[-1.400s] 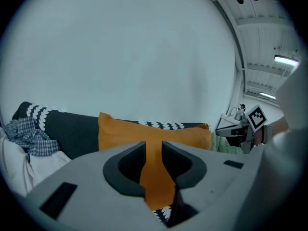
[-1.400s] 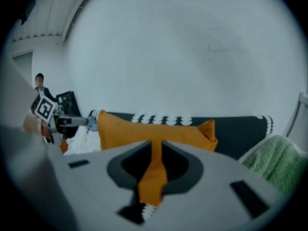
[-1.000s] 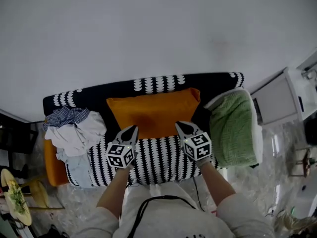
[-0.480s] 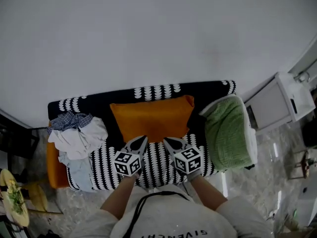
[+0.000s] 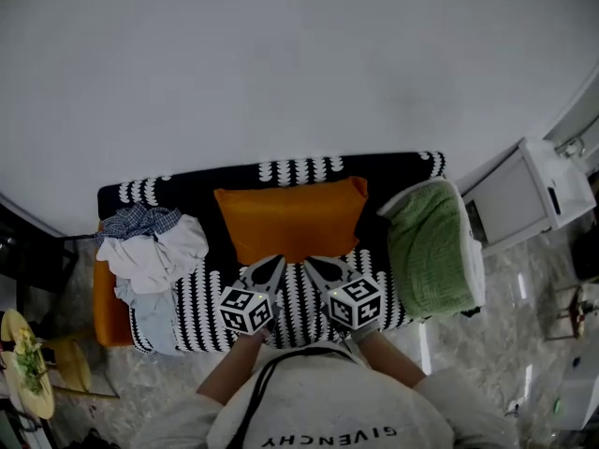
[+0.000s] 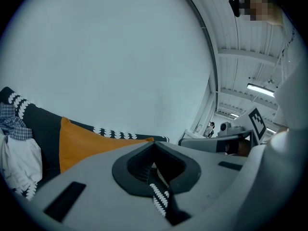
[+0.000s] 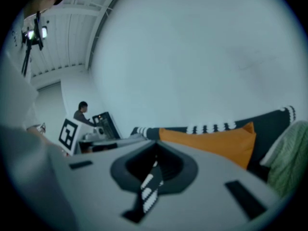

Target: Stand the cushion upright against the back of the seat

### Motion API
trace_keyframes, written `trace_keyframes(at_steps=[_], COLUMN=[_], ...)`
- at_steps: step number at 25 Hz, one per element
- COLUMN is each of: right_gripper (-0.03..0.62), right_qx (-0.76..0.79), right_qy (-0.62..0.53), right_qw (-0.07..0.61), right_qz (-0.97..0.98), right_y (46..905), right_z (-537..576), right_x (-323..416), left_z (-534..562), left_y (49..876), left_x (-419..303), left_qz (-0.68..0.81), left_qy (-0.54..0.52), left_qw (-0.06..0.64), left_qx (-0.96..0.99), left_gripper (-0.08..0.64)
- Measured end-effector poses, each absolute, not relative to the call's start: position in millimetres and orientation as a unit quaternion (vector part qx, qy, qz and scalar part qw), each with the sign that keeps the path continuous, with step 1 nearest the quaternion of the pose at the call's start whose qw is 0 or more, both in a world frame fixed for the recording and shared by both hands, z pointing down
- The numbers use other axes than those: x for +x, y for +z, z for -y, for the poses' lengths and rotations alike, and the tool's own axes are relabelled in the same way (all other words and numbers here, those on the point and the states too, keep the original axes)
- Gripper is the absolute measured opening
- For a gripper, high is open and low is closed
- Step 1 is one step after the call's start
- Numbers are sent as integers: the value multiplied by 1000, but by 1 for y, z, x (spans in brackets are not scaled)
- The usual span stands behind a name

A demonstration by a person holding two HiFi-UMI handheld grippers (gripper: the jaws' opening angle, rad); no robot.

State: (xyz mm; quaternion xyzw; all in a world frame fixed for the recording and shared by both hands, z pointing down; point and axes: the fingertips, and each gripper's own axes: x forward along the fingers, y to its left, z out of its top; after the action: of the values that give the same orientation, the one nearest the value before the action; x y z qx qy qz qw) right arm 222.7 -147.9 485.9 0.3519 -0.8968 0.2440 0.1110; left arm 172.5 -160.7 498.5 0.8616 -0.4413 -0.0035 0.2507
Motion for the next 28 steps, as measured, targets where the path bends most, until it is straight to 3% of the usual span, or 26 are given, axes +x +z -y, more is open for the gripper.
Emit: trace_keyframes(at_steps=[14,28], right_gripper=[18,18], right_qx=[317,318], right_qy=[221,251], right_qw=[103,104], right_qz=[917,908], right_y=[448,463], right_z=[141,140], right_x=[210,208], left_z=[170,160], left_y=[453,476], left_x=[170,155], left_qz=[449,460], left_qy=[-48,-25], left_qw=[219,248], left_qx=[865,852], left_gripper=[25,25])
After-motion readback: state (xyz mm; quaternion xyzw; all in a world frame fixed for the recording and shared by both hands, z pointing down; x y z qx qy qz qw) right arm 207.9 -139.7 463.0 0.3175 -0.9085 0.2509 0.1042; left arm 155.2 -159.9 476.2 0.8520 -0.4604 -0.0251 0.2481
